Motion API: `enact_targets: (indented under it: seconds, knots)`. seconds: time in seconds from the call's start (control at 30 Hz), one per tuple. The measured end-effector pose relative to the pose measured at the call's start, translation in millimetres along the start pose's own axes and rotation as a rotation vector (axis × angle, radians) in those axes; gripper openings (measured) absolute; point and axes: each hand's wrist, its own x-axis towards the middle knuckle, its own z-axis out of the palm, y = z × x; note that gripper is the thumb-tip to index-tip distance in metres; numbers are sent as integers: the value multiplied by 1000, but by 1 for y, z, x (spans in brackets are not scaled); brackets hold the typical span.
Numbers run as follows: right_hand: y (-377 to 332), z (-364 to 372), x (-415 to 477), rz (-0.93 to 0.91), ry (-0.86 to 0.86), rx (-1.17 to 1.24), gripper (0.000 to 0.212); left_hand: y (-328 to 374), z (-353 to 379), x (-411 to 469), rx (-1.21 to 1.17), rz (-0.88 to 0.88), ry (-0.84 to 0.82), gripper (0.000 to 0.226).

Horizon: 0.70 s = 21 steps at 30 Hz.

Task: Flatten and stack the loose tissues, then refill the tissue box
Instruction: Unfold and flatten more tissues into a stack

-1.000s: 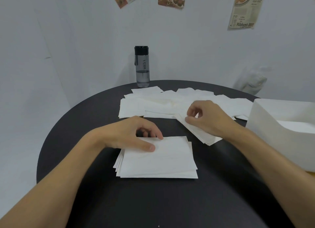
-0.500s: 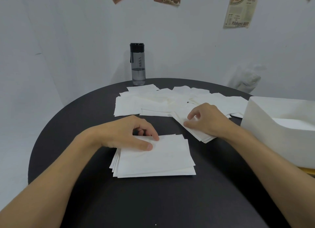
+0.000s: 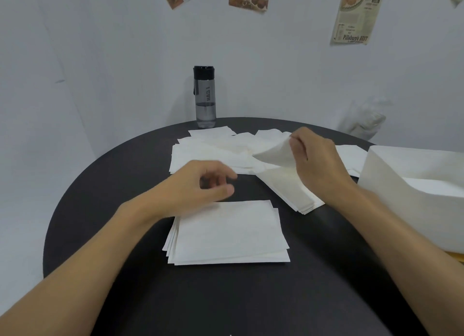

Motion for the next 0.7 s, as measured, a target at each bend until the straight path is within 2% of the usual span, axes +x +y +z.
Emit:
enact_targets:
  seconds: [0.1,0.17,0.23,0.33,0.47,0.6,0.7]
  knots:
    - [-16,-5,-3,-53,45,164,18,9,6,4,-52,74,338,24]
    - [-27,-5,-8,-106,15,247,18,16,9,4,-132,84,442,32]
    - [-36,-4,-12,-148,-36,299,18,22,11,3,-188,97,467,28]
    - [-47,-4,-17,-183,-76,374,17,29,16,0,-180,191,462,8]
    - [-49,-6,-18,-124,-116,514,11,27,19,2,-162,232,509,15]
    - [-35,-8,-13,-25,-239,576,19,25,10,3,-270,216,633,14]
    - [-31,-9,-11,-13,-252,548,9,28,2,-2,-355,178,689,16]
